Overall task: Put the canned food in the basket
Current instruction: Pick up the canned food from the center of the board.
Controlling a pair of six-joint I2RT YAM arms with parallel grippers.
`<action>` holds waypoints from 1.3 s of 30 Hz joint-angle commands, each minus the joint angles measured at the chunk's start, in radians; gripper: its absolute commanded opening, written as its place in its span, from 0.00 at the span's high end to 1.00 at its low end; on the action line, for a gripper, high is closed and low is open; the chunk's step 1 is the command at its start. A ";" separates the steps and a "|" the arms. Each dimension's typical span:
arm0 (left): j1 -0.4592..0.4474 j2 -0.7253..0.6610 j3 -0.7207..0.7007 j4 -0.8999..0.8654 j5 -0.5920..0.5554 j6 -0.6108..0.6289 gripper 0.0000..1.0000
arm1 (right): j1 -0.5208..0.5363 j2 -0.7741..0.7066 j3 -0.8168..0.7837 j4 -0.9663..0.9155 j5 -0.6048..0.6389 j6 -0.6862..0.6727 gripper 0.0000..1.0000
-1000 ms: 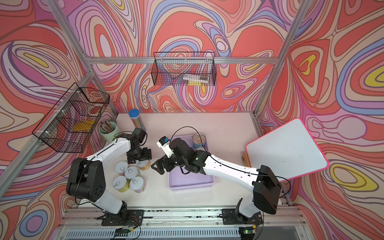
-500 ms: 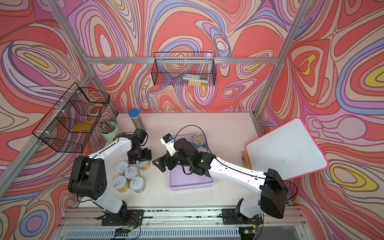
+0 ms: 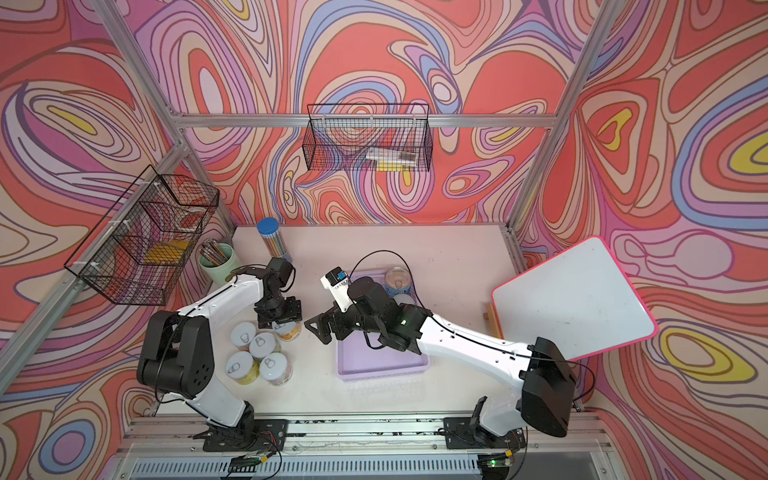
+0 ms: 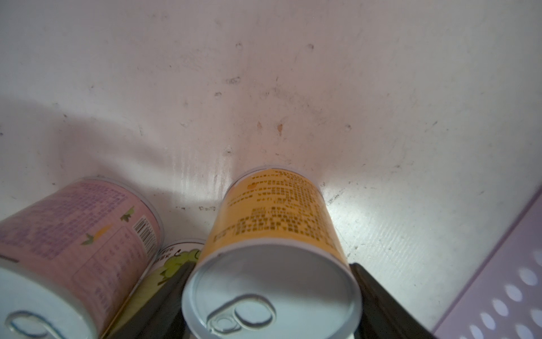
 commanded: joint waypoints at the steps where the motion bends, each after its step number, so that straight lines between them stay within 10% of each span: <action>1: 0.004 -0.025 -0.002 -0.025 0.002 0.006 0.23 | -0.004 -0.009 -0.001 0.002 0.019 0.006 0.02; 39: -0.220 -0.228 0.257 -0.197 -0.012 0.021 0.28 | -0.006 -0.124 -0.091 -0.023 0.189 0.015 0.02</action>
